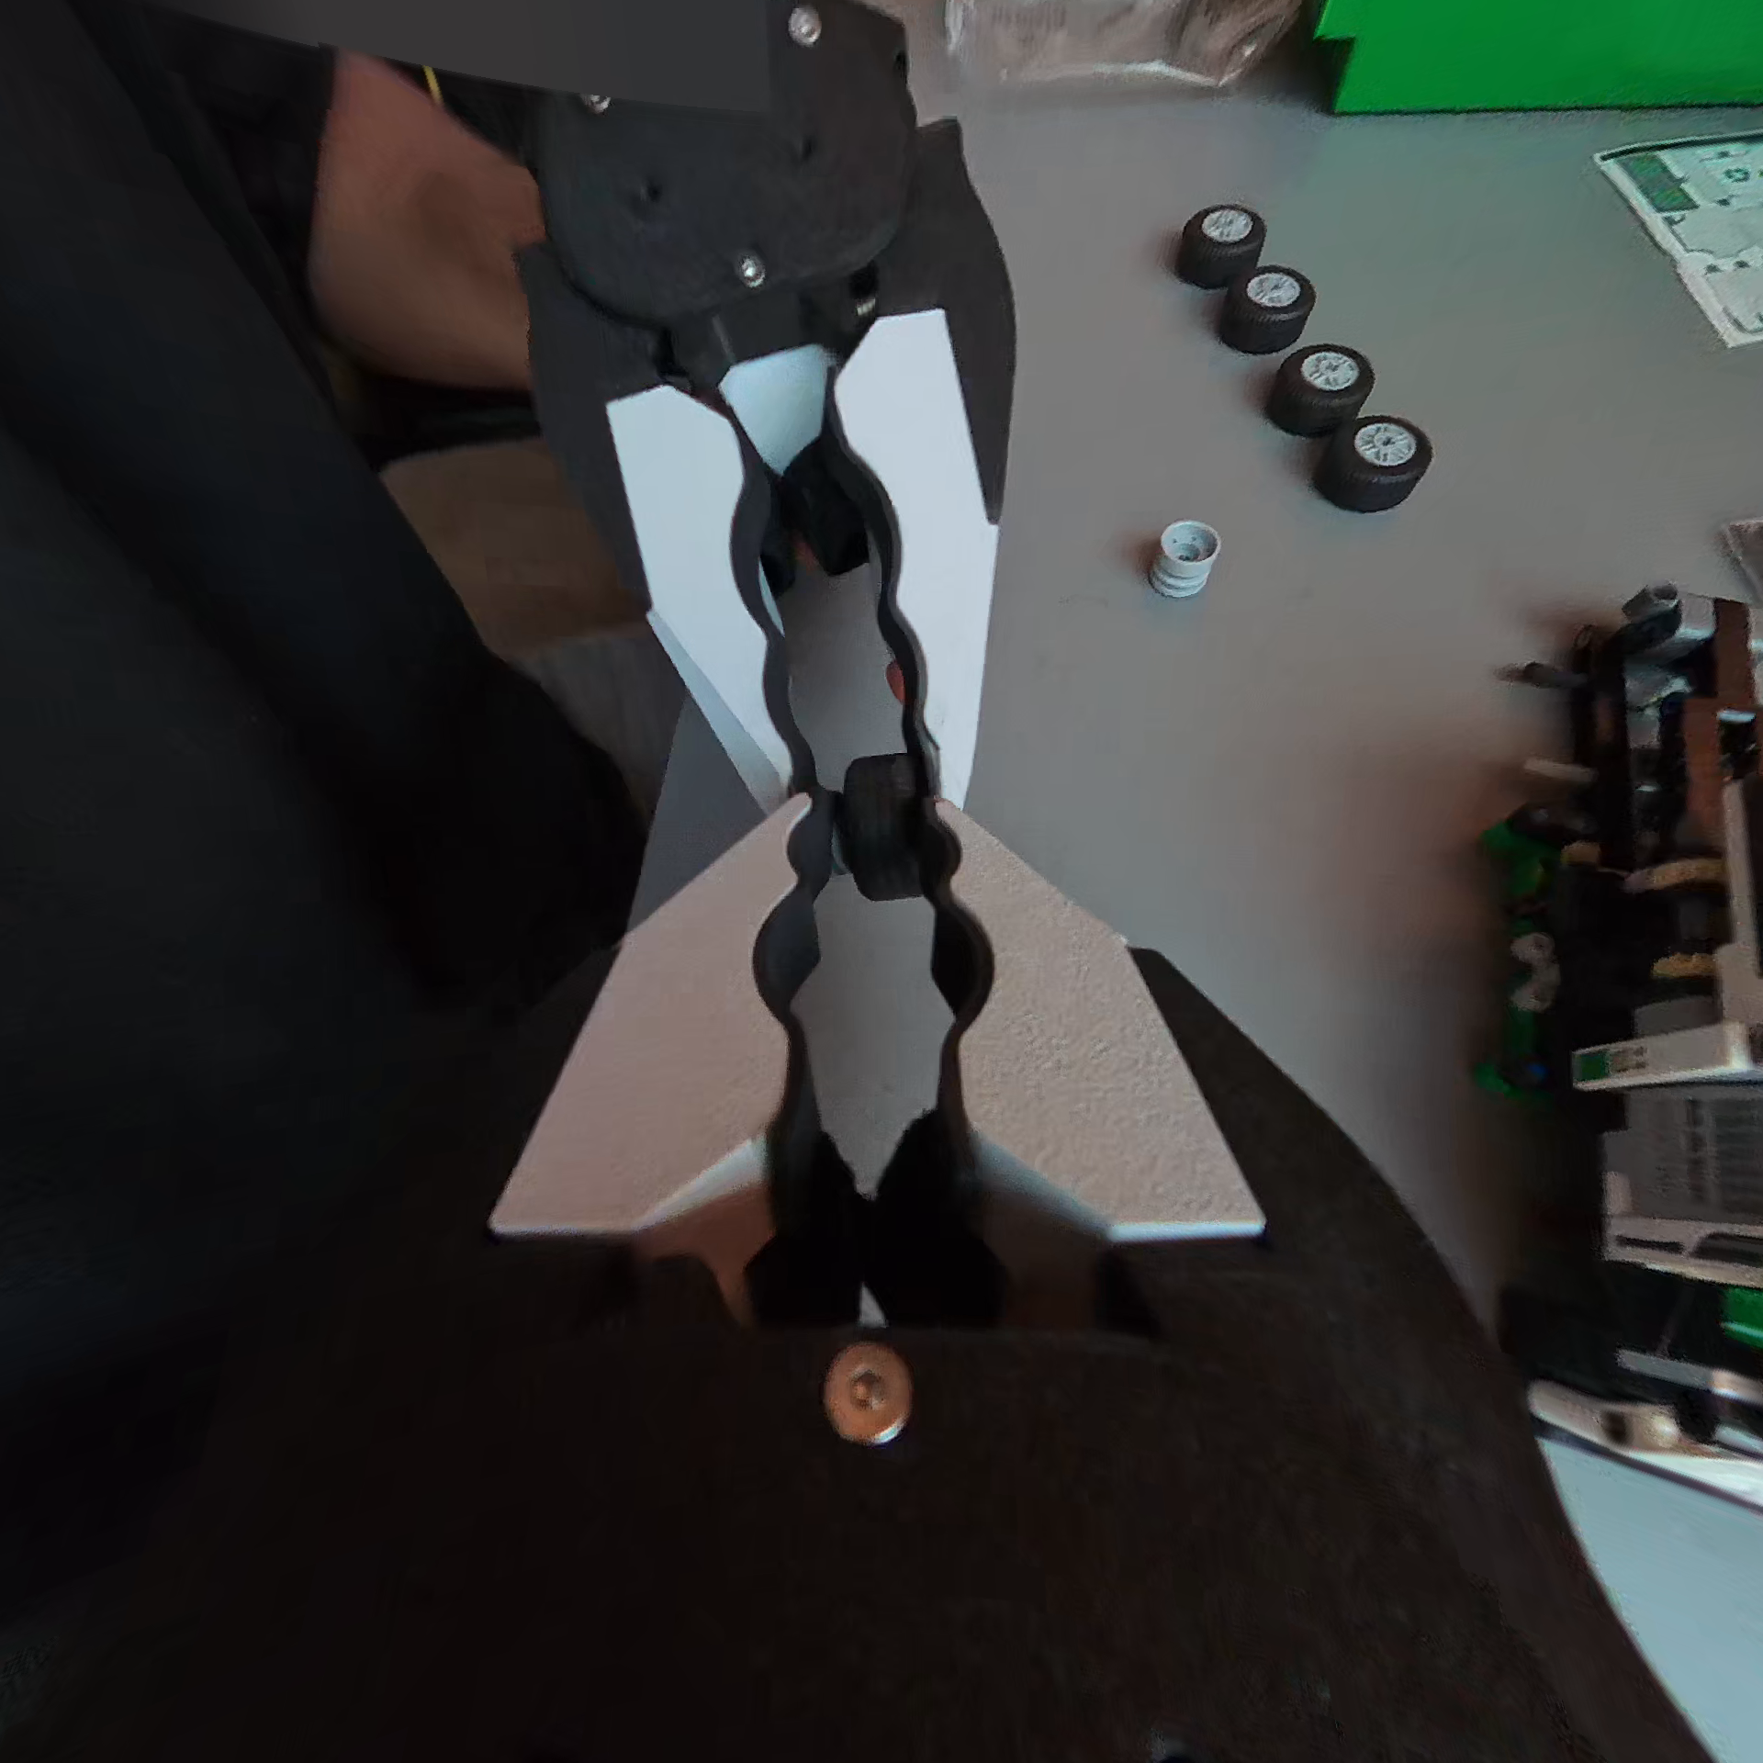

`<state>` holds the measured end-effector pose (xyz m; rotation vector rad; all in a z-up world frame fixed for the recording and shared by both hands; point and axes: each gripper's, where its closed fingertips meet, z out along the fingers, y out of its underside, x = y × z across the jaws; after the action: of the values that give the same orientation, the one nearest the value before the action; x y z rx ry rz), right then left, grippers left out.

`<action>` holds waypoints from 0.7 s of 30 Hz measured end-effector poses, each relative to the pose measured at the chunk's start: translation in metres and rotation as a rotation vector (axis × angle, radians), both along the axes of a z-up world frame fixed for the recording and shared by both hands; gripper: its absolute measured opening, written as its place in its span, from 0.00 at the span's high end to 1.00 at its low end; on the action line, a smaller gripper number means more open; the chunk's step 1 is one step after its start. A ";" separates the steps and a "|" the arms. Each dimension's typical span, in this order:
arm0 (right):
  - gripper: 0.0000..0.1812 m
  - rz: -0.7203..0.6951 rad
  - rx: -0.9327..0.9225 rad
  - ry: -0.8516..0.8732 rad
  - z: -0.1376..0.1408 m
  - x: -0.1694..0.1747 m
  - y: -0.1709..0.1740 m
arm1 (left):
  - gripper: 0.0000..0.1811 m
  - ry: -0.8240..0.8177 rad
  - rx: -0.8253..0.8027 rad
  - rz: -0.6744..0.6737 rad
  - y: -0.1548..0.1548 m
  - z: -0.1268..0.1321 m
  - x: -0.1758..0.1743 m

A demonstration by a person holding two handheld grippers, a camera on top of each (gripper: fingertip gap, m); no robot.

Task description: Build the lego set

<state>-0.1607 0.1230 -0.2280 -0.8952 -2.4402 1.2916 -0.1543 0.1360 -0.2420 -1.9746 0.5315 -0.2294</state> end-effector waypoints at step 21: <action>0.93 -0.159 0.619 0.365 0.000 -0.011 0.008 | 0.88 -0.026 -0.048 0.058 0.005 -0.005 -0.008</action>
<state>-0.1712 0.1315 -0.2276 -0.5990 -2.2076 0.5215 -0.1620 0.1409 -0.2474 -2.0279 0.4548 -0.2336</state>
